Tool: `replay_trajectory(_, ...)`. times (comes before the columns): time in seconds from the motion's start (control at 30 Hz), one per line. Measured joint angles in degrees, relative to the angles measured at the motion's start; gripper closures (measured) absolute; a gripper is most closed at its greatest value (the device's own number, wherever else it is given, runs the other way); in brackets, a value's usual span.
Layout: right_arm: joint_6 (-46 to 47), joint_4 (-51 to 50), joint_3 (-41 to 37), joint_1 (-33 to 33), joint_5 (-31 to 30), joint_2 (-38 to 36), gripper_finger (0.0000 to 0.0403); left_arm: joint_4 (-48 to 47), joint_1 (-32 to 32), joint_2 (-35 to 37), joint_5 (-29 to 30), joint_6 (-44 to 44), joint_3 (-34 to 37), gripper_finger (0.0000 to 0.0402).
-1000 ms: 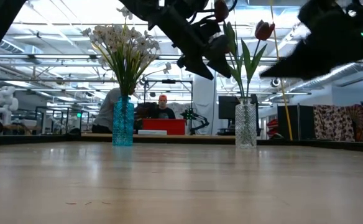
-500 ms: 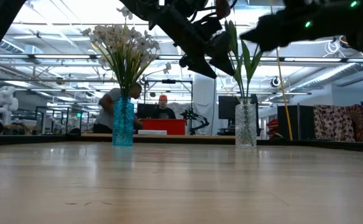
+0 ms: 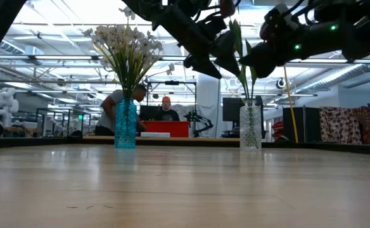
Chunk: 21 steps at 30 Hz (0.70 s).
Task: Sort flowers into vase by color
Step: Put the red tulip into the transparent vase
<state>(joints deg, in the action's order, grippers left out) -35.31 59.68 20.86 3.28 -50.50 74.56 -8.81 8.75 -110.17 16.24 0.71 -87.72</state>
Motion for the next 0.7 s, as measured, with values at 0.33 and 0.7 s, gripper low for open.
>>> replay_trajectory(0.33,1.6,0.0,0.0,-5.4,6.1,0.0,0.0313,0.8,0.0,0.0,-2.7,0.1,0.0,0.0029)
replay_trajectory(0.7,3.1,0.0,0.0,-6.8,10.1,0.0,0.0396,0.7,0.0,0.0,-4.1,0.4,0.0,0.0029)
